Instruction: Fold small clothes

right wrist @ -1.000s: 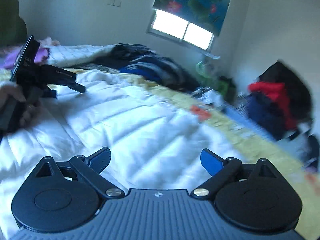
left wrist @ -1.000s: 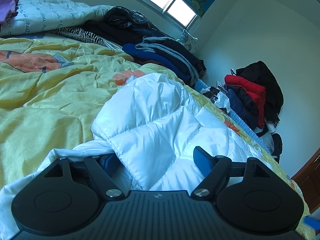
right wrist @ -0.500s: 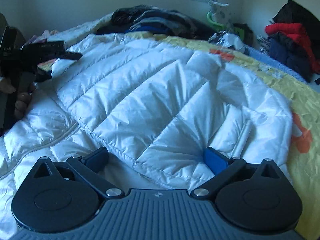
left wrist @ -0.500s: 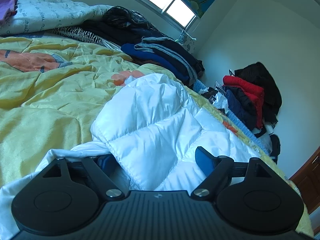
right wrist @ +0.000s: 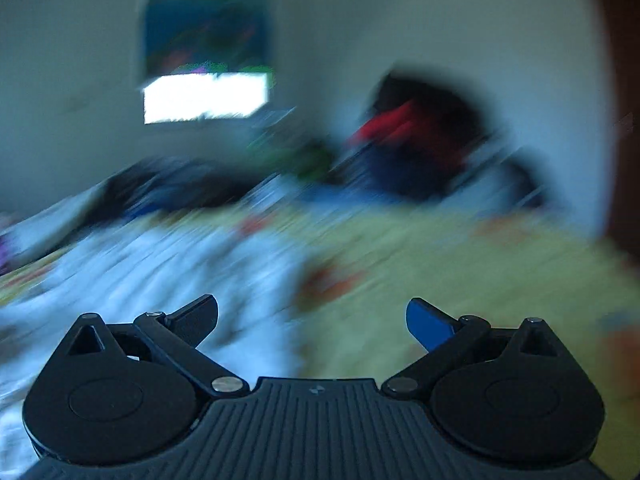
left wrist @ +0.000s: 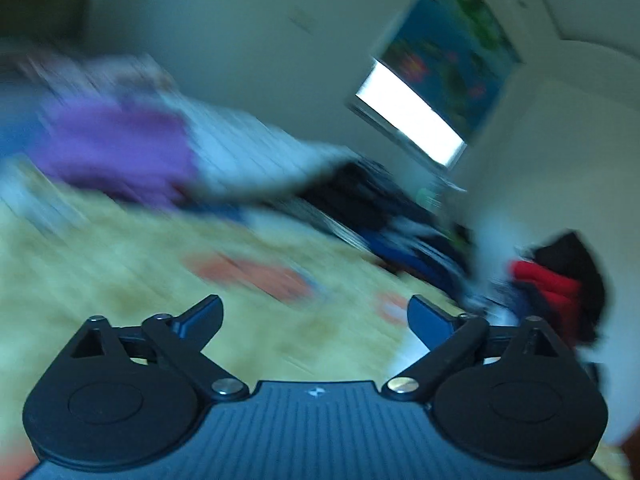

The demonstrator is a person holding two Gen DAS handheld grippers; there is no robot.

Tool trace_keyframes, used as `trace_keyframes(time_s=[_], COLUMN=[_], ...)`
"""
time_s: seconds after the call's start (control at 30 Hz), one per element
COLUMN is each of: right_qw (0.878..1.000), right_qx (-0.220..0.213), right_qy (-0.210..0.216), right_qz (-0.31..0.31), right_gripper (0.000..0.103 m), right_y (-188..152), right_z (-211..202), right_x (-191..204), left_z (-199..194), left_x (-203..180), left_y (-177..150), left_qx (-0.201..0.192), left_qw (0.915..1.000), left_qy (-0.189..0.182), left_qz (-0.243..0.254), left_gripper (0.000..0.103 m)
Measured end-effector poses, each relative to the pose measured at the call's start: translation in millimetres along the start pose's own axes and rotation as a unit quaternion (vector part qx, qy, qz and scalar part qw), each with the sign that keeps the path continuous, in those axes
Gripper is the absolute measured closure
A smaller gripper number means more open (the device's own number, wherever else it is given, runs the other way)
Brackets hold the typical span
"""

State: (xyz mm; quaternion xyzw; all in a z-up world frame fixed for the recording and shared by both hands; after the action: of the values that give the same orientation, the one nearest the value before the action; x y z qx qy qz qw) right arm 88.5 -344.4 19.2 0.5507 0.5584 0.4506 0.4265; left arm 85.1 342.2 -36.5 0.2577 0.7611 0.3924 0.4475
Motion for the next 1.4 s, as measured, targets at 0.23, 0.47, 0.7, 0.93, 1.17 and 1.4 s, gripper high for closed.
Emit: trace_keyframes(time_s=[0.23,0.47,0.7,0.93,1.17,1.4], right_qw=[0.844,0.914,0.929,0.903,0.864,0.819], right_qx=[-0.263,-0.193,0.256,0.292,0.306,0.348], right_qy=[-0.365,-0.015,0.267,0.248,0.224,0.272], right_qz=[-0.292,-0.357,0.020,0.194,0.331,0.366], right_gripper=[0.000,0.000,0.002,0.003,0.002,0.001], right_y=[139,70,-96,-120,-132,-138], right_z=[-92,-39,32,16,6,8], right_x=[-73,62,102,45,-4,26], left_z=[-33,-11,-18,-38,-42,-52], left_x=[57,4,-19,-32,-35,-44], left_y=[108,16,-80,-140,-155,-163], left_qx=[-0.092,0.022,0.158,0.246,0.264,0.311], left_qw=[0.9903,0.9974,0.9825,0.9563,0.9479,0.9286], left_qy=[0.098,0.016,-0.061,-0.114,-0.116,-0.159], left_qz=[0.032,0.068,0.077,0.110,0.135,0.125], left_gripper=[0.003,0.003,0.003,0.003,0.002,0.002])
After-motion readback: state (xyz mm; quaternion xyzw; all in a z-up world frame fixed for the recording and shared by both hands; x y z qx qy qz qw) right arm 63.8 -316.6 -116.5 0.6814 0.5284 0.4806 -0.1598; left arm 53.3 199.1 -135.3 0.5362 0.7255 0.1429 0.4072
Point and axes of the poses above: each gripper's, at about its wrist camera, not at the fingertips, and z roughly the way its jaws point, x to its left, y to its top, the point moved 10 cm from there along z, roughly the way its jaws point, and after that the axes turned 2 degrees about -x, right-handed, at the moved point
